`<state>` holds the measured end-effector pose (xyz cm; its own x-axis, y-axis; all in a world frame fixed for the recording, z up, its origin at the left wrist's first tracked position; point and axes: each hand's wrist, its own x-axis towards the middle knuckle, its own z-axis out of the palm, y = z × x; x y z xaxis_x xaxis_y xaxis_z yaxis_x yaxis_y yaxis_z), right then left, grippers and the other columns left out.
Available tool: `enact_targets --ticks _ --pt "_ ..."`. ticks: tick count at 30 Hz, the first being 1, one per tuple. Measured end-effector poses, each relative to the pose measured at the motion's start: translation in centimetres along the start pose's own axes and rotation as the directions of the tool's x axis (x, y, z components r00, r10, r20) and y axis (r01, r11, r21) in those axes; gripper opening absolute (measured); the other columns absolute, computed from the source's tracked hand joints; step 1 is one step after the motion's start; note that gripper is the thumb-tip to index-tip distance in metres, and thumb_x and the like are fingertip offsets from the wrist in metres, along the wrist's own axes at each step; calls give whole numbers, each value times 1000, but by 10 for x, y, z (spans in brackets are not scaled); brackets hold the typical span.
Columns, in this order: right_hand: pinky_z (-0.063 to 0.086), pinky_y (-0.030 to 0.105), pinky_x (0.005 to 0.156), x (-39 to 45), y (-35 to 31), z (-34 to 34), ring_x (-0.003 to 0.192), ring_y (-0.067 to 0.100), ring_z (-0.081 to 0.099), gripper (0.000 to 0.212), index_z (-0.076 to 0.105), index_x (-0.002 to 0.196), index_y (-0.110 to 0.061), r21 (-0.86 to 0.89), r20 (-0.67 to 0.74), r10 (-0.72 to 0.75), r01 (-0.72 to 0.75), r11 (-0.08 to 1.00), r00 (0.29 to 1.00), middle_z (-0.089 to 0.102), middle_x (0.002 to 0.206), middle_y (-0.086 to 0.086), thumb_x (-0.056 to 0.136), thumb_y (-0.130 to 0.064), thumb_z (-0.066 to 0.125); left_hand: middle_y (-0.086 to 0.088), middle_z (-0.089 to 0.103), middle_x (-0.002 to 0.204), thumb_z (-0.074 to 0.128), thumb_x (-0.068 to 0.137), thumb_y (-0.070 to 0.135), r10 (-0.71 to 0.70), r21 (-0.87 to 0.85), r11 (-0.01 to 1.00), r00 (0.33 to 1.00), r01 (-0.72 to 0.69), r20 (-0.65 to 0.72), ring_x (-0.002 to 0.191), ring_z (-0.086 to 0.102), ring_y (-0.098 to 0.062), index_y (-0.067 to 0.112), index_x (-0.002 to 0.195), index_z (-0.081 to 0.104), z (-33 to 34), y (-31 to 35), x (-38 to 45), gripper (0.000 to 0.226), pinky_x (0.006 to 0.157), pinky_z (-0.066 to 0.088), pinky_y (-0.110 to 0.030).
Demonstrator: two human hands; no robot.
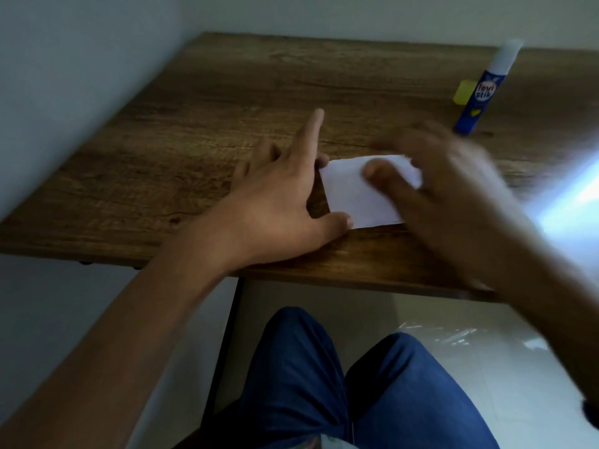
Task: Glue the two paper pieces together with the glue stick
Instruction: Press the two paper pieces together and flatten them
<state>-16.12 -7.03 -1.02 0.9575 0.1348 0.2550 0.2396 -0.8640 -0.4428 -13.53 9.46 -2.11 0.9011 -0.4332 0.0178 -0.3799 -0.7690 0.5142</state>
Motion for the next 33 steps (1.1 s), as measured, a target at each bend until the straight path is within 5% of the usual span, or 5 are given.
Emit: enact_targets --ticks 4,16,21,26,33 --pt "2 26 111 -9 -23 22 141 9 4 73 21 144 -22 56 266 -164 154 986 950 15 156 0 84 -61 8 5 24 149 49 57 53 26 -11 1000 999 -26 22 133 12 -19 33 134 -26 -2 -3 -2 109 102 10 -38" --pt "-14 28 111 -10 51 -8 131 -8 -26 86 -18 137 -39 -267 371 -9 115 957 929 -23 145 -23 61 -79 -13 24 25 143 56 66 58 -5 18 1000 1000 6 -13 134 6 -12 39 133 -24 2 -5 -1 106 105 3 -44" --pt "9 32 110 -5 49 -9 136 0 6 94 15 144 -30 -238 252 -14 76 968 968 16 154 -12 66 -83 12 23 25 142 58 68 56 -12 13 1000 1000 12 -23 131 8 -10 40 134 -20 2 -5 -1 104 102 6 -40" --pt "34 35 82 25 35 -19 105 21 39 92 48 124 -23 -320 241 -36 114 941 970 49 111 3 53 -79 30 24 25 141 57 67 57 -22 11 1000 1000 22 -14 129 9 -9 42 135 -16 1 -5 -1 101 103 8 -43" --pt "38 28 57 47 33 -24 74 11 52 24 53 78 -24 -70 341 -74 104 992 937 56 83 -4 74 -46 62 18 35 133 60 69 52 -27 -43 999 999 28 34 128 18 -16 45 136 9 -6 -1 5 85 100 22 -47"
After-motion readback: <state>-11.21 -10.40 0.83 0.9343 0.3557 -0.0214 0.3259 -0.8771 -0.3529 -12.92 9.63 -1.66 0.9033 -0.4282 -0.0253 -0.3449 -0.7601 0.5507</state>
